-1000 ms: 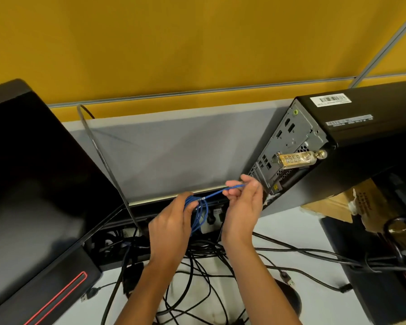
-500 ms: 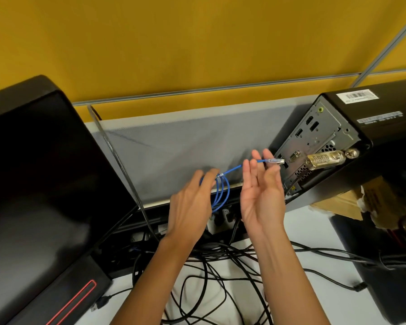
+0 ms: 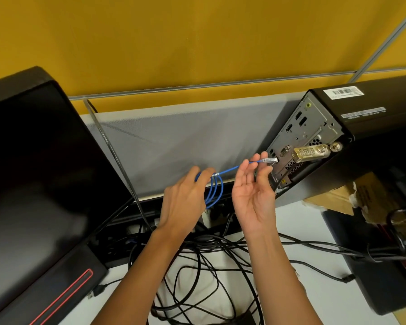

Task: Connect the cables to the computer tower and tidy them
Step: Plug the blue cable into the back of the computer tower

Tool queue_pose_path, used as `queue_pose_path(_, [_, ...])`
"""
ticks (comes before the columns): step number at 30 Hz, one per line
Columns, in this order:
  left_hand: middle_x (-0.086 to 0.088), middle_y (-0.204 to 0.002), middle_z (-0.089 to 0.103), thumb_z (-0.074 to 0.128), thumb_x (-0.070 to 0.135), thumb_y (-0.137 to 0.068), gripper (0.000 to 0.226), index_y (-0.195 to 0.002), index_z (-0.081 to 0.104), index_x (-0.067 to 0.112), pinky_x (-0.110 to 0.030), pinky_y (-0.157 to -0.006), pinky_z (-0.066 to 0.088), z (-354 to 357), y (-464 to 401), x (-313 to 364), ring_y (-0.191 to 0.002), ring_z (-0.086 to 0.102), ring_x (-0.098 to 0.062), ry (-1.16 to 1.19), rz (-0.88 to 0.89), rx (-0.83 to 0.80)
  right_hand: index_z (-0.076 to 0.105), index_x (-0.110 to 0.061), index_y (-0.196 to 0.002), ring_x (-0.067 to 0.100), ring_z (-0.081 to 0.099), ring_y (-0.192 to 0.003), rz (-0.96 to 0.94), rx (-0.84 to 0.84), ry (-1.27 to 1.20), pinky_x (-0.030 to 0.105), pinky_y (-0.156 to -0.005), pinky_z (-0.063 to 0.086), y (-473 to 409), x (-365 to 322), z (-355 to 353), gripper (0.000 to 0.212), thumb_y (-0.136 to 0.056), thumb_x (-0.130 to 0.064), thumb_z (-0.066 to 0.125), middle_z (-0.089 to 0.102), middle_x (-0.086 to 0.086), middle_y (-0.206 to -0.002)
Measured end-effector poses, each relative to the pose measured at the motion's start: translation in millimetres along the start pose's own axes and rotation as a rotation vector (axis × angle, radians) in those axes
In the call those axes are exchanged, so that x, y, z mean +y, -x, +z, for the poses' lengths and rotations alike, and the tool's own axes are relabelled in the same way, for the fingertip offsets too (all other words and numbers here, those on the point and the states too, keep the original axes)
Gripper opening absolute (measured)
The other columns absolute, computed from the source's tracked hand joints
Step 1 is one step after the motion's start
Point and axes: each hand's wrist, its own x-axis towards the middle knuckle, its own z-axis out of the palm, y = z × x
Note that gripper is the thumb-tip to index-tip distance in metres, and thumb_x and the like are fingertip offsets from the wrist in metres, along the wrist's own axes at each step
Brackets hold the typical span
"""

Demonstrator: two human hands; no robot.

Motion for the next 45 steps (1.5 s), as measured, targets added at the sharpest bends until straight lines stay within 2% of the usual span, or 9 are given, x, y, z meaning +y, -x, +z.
queue_pose_path(3, [-0.001, -0.081, 0.057, 0.071, -0.011, -0.068, 0.047, -0.106, 0.066, 0.016, -0.019, -0.040, 0.024, -0.4, 0.5, 1.6, -0.046, 0.051, -0.019, 0.007, -0.016, 0.011, 0.070, -0.009, -0.103, 0.008, 0.067, -0.084, 0.018, -0.002, -0.027, 0.028, -0.087, 0.056, -0.8, -1.1, -0.6, 0.026, -0.085, -0.021, 0.057, 0.069, 0.003, -0.096])
queue_pose_path(11, [-0.002, -0.082, 0.058, 0.070, -0.015, -0.057, 0.059, -0.107, 0.066, 0.016, -0.019, -0.040, 0.025, -5.4, 4.8, -0.5, -0.049, 0.053, -0.019, 0.010, -0.013, -0.018, 0.071, -0.009, -0.082, 0.004, 0.062, -0.059, 0.062, 0.054, -0.132, 0.019, -0.068, 0.057, -4.3, 0.9, -1.7, 0.013, -0.079, -0.018, 0.062, 0.068, -0.002, -0.081])
queue_pose_path(22, [-0.002, -0.083, 0.058, 0.071, -0.014, -0.058, 0.060, -0.109, 0.065, 0.017, -0.021, -0.035, 0.031, -8.6, 5.1, 4.6, -0.046, 0.049, -0.018, 0.023, 0.001, -0.017, 0.072, -0.007, -0.081, 0.004, 0.060, -0.058, 0.055, 0.092, -0.094, 0.017, -0.066, 0.056, 1.2, -7.0, 8.9, 0.013, -0.083, -0.015, 0.061, 0.068, 0.001, -0.079])
queue_pose_path(26, [-0.001, -0.084, 0.058, 0.069, -0.014, -0.060, 0.059, -0.109, 0.063, 0.018, -0.021, -0.036, 0.031, -12.9, 4.1, 6.2, -0.047, 0.052, -0.020, 0.014, 0.005, -0.007, 0.070, -0.005, -0.079, 0.006, 0.065, -0.060, 0.056, 0.115, -0.127, 0.018, -0.062, 0.056, 5.0, -9.2, 14.7, 0.026, -0.096, -0.011, 0.052, 0.071, 0.002, -0.076])
queue_pose_path(29, [-0.002, -0.083, 0.057, 0.068, -0.015, -0.059, 0.059, -0.109, 0.065, 0.017, -0.020, -0.038, 0.027, -16.8, 3.6, 8.8, -0.047, 0.050, -0.020, -0.006, 0.013, 0.012, 0.068, -0.005, -0.076, 0.009, 0.066, -0.060, 0.061, 0.124, -0.148, 0.018, -0.058, 0.056, 7.2, -9.8, 22.2, 0.017, -0.087, -0.004, 0.056, 0.071, 0.003, -0.073])
queue_pose_path(32, [-0.002, -0.084, 0.057, 0.067, -0.014, -0.061, 0.057, -0.110, 0.064, 0.016, -0.021, -0.038, 0.029, -19.3, 4.5, 11.2, -0.047, 0.049, -0.019, 0.004, 0.020, -0.006, 0.069, -0.005, -0.072, 0.008, 0.064, -0.062, 0.040, 0.110, -0.143, 0.017, -0.057, 0.055, 6.7, -9.0, 22.9, 0.023, -0.088, -0.003, 0.054, 0.070, 0.003, -0.071])
queue_pose_path(39, [0.004, -0.092, 0.061, 0.052, 0.011, -0.094, 0.020, -0.112, 0.059, 0.018, -0.031, -0.044, 0.044, -21.5, 8.4, 13.3, -0.067, 0.060, -0.019, 0.043, 0.016, -0.070, 0.069, -0.006, -0.097, 0.007, 0.065, -0.073, 0.135, 0.072, 0.009, 0.021, -0.068, 0.057, 15.2, -15.5, 9.0, 0.022, -0.092, -0.023, 0.056, 0.070, 0.003, -0.093])
queue_pose_path(43, [0.003, -0.105, 0.064, 0.045, 0.026, -0.098, 0.025, -0.120, 0.055, 0.019, -0.030, -0.057, 0.045, -22.0, 9.0, 24.4, -0.087, 0.063, -0.018, 0.054, -0.034, -0.092, 0.067, -0.008, -0.104, 0.005, 0.068, -0.076, 0.157, 0.066, 0.058, 0.019, -0.068, 0.057, 19.5, -17.0, 6.2, 0.019, -0.093, -0.017, 0.055, 0.071, 0.003, -0.101])
queue_pose_path(45, [0.001, -0.104, 0.064, 0.044, 0.026, -0.099, 0.022, -0.115, 0.057, 0.017, -0.034, -0.059, 0.047, -22.5, 9.1, 29.2, -0.085, 0.063, -0.023, 0.074, -0.043, -0.097, 0.064, -0.010, -0.109, 0.002, 0.067, -0.076, 0.157, 0.108, 0.275, 0.016, -0.068, 0.055, 21.4, -12.8, 3.3, 0.018, -0.094, -0.013, 0.054, 0.069, 0.002, -0.103])
